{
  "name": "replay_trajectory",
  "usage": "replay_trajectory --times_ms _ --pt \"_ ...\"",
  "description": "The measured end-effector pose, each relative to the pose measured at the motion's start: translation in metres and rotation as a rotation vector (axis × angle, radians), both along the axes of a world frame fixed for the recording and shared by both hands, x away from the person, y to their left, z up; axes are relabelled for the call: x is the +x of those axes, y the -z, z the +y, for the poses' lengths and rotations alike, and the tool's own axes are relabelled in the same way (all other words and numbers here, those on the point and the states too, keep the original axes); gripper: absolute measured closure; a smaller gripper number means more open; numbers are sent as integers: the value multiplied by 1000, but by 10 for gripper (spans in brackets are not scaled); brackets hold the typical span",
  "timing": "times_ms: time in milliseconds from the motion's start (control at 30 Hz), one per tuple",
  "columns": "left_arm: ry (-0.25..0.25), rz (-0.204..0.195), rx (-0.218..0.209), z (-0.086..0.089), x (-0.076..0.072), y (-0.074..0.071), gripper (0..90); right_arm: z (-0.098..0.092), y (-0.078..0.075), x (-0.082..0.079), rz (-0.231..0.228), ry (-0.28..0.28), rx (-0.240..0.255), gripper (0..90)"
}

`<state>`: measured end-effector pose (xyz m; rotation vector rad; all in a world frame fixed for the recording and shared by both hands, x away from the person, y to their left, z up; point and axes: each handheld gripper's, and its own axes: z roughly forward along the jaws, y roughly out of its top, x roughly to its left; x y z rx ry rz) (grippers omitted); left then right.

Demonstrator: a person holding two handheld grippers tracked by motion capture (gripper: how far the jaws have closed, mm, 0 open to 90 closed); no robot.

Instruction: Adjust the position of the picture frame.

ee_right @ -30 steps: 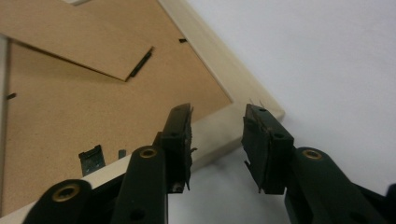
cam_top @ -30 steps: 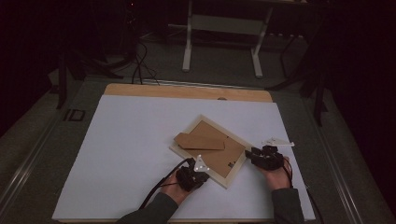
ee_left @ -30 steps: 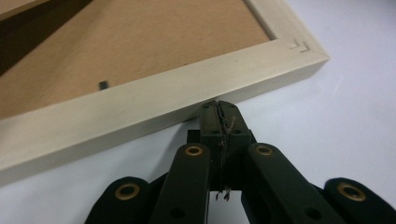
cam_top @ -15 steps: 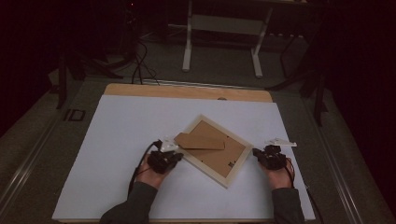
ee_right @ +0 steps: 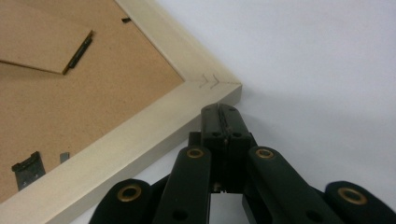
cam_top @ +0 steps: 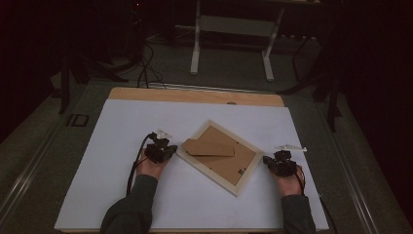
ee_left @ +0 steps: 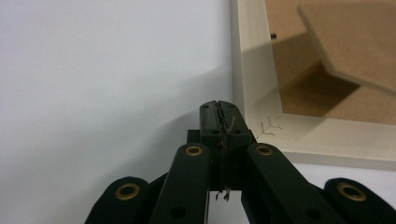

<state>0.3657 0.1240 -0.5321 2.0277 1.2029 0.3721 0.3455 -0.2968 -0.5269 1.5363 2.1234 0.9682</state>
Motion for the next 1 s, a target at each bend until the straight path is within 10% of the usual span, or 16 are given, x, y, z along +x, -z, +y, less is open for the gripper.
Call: replay_trajectory --times_ms 1000 --pt "61 29 4 7 -30 0 900 28 5 3 -8 -93 -29 900"
